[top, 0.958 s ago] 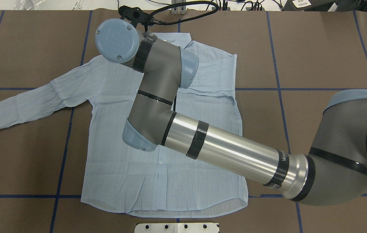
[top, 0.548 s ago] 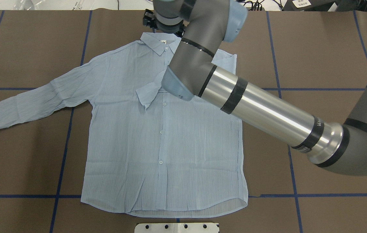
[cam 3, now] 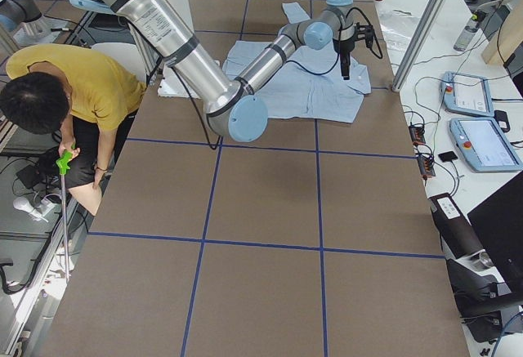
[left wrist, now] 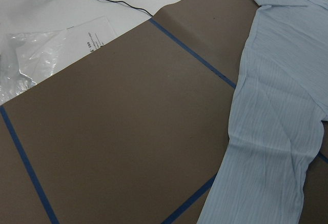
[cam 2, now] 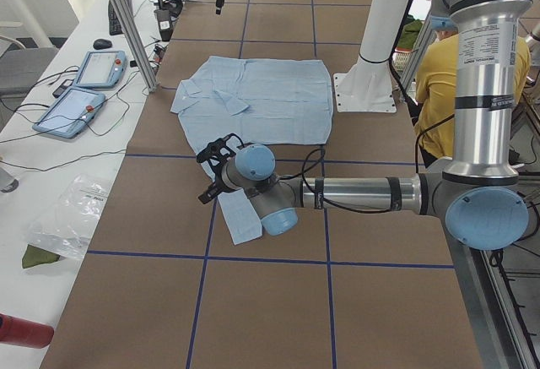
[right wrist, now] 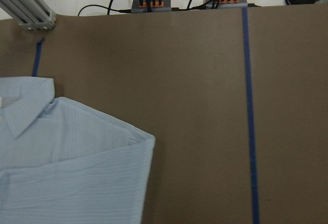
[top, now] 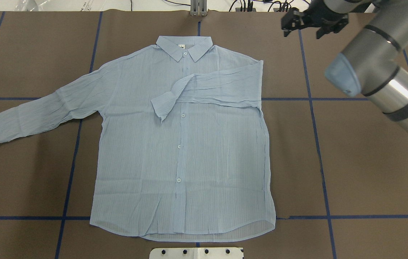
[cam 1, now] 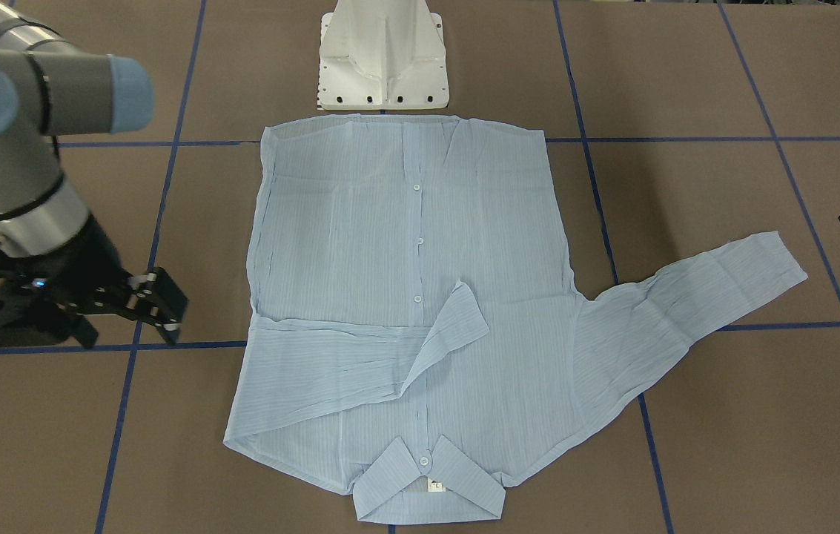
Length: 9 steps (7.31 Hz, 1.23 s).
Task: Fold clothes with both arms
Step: 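Lay the sleeve across the chest, open the right gripper and withdraw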
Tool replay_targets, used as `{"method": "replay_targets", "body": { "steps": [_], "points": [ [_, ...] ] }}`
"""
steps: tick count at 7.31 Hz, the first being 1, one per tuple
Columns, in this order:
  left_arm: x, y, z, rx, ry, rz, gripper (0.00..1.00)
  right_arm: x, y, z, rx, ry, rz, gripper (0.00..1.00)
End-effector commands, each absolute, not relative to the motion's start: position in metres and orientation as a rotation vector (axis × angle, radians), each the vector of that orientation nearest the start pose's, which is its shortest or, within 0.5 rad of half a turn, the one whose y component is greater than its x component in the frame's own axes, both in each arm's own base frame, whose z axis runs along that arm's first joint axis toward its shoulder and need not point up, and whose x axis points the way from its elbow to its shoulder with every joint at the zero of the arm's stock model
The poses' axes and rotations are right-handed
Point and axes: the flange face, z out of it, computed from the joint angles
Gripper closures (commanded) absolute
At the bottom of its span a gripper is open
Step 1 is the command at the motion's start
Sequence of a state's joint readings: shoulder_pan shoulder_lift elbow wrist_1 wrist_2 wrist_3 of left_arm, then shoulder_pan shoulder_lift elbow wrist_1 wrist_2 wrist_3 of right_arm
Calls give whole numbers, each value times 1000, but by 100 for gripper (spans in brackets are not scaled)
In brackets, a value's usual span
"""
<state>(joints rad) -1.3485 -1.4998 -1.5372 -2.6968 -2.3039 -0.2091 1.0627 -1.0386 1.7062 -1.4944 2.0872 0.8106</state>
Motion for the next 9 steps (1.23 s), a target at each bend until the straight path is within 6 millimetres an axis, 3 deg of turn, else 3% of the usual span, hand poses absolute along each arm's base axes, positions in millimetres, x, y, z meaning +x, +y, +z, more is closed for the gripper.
{"method": "replay_targets", "body": {
  "steps": [1, 2, 3, 4, 5, 6, 9],
  "points": [
    [53, -443, 621, 761, 861, 275, 0, -137, -569, 374, 274, -818, -24, 0],
    [62, -424, 634, 711, 889, 228, 2, -96, -550, 404, 269, -825, -49, 0],
    [72, -412, 647, 667, 883, 199, 8, -68, -535, 427, 268, -815, -57, 0],
    [78, -403, 660, 653, 860, 184, 11, -58, -531, 434, 268, -808, -50, 0],
    [85, -396, 682, 632, 856, 177, 15, -58, -530, 434, 268, -808, -50, 0],
    [95, -395, 691, 625, 836, 178, 18, -57, -529, 435, 267, -807, -49, 0],
    [131, -394, 695, 594, 837, 196, 21, -56, -525, 443, 283, -810, -56, 0]
  ]
}}
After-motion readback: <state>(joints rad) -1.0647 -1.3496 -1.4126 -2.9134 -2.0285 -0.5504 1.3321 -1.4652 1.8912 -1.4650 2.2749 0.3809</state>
